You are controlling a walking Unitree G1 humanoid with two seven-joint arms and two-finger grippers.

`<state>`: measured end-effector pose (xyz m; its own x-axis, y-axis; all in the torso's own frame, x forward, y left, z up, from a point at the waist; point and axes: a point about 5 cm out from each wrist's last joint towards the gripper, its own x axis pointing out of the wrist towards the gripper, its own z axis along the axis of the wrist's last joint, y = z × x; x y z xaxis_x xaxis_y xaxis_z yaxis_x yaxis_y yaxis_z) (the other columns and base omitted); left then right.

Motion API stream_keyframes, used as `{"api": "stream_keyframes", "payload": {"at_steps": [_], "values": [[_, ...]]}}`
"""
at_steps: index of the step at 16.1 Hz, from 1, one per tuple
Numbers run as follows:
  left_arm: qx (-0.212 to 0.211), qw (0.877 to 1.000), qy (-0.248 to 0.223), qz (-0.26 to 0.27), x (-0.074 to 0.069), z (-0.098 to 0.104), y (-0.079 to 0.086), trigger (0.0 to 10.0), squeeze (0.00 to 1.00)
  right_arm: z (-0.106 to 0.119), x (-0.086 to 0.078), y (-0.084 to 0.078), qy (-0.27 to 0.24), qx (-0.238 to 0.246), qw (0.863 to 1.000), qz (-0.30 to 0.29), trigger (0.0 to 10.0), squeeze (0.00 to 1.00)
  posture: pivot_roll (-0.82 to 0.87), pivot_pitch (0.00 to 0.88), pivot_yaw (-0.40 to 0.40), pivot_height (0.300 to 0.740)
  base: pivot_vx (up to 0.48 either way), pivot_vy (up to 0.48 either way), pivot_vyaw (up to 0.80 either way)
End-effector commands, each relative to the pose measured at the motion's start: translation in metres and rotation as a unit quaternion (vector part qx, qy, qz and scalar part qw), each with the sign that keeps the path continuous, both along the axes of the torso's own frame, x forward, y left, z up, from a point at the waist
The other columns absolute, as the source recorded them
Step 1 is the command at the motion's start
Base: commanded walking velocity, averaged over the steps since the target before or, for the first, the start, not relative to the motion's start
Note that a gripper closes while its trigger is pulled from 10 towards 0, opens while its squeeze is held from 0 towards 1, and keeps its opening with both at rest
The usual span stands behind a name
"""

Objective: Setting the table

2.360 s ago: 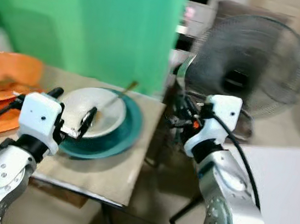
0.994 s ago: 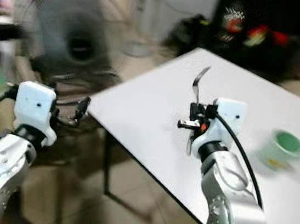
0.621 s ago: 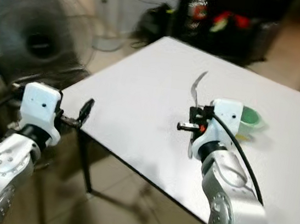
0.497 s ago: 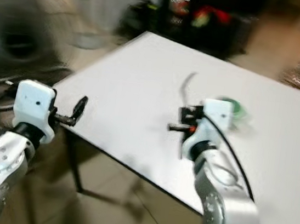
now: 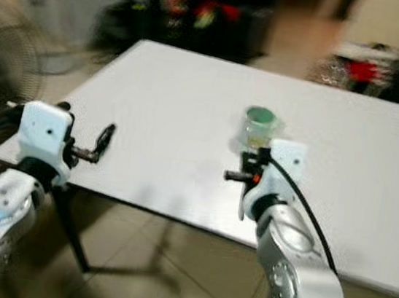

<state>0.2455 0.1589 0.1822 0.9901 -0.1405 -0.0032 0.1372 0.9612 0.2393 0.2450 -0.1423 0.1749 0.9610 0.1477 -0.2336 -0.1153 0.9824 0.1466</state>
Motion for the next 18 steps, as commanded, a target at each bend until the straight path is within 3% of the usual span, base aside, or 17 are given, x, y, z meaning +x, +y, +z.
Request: {"api": "stream_keyframes", "payload": {"at_steps": [1, 5, 10, 13, 18], "values": [[-0.003, 1.000, -0.003, -0.007, 0.002, 0.002, -0.002, 10.0, 0.00, 0.004, 0.002, -0.001, -0.006, -0.004, 1.000, -0.003, 10.0, 0.00, -0.12, 0.005, 0.016, 0.740, 0.000, 0.371, -0.80], [-0.013, 1.000, -0.004, -0.005, 0.002, 0.003, -0.001, 10.0, 0.00, 0.005, 0.005, -0.001, -0.005, -0.019, 1.000, 0.002, 10.0, 0.00, -0.12, 0.001, 0.014, 0.740, 0.000, 0.162, -0.78], [-0.027, 1.000, 0.013, 0.003, 0.000, -0.004, 0.004, 10.0, 0.00, 0.003, 0.011, 0.000, -0.009, -0.059, 0.998, 0.030, 10.0, 0.00, -0.12, 0.000, 0.008, 0.740, 0.000, 0.000, 0.00], [-0.029, 0.999, 0.020, 0.003, -0.001, -0.007, 0.006, 10.0, 0.00, 0.002, 0.014, 0.003, -0.008, -0.076, 0.996, 0.053, 10.0, 0.00, -0.12, 0.000, 0.004, 0.740, 0.281, 0.000, 0.00], [-0.022, 0.999, 0.034, -0.005, -0.010, -0.015, 0.006, 10.0, 0.00, 0.000, 0.015, 0.006, -0.002, -0.079, 0.994, 0.075, 10.0, 0.00, -0.11, 0.000, -0.005, 0.740, 0.285, 0.000, -0.60]]}}
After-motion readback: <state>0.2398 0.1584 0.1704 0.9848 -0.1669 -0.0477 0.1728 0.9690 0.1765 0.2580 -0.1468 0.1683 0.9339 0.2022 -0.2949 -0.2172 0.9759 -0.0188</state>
